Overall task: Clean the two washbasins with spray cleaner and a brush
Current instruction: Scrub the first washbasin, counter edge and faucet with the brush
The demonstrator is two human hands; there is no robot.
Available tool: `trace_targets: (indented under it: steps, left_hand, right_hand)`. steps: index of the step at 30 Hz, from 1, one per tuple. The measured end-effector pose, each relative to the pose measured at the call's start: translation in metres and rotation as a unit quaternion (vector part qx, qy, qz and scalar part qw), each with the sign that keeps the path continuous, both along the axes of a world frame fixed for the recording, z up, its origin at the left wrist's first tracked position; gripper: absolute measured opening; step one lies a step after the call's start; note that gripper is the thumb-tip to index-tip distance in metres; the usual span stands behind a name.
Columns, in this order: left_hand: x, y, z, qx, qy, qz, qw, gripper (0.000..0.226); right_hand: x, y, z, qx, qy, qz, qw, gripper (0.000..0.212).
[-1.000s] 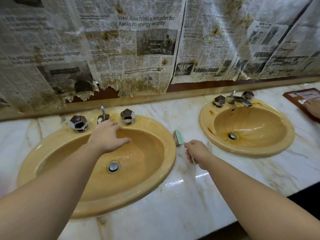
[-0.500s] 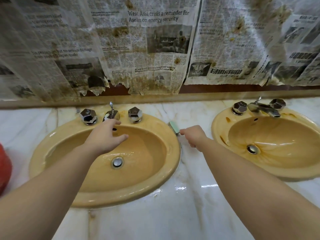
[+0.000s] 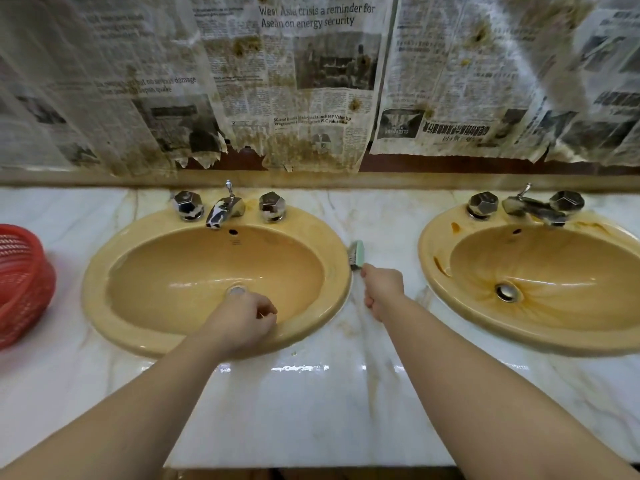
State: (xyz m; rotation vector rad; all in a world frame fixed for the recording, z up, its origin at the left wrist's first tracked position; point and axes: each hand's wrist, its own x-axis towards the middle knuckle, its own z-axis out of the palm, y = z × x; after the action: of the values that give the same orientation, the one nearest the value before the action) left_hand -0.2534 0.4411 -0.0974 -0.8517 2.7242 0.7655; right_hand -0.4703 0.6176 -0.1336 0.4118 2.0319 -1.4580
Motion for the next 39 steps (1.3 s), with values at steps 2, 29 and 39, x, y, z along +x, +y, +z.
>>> trace_targets:
  steps: [2,29,39]
  left_hand:
    - [0.01,0.006,-0.002,-0.007,-0.024,-0.002,1.0,0.019]
    - [0.075,-0.026,-0.023,-0.057,0.044,-0.139,0.988,0.037]
    - [0.098,-0.037,-0.027,-0.064,0.033,-0.163,0.984,0.04]
  right_hand:
    - [0.023,0.008,-0.004,0.004,-0.003,-0.008,1.0,0.018]
    - [0.229,-0.043,0.025,-0.126,-0.127,-0.311,0.933,0.024]
    - [0.303,-0.078,0.014,-0.122,-0.157,-0.303,0.932,0.022]
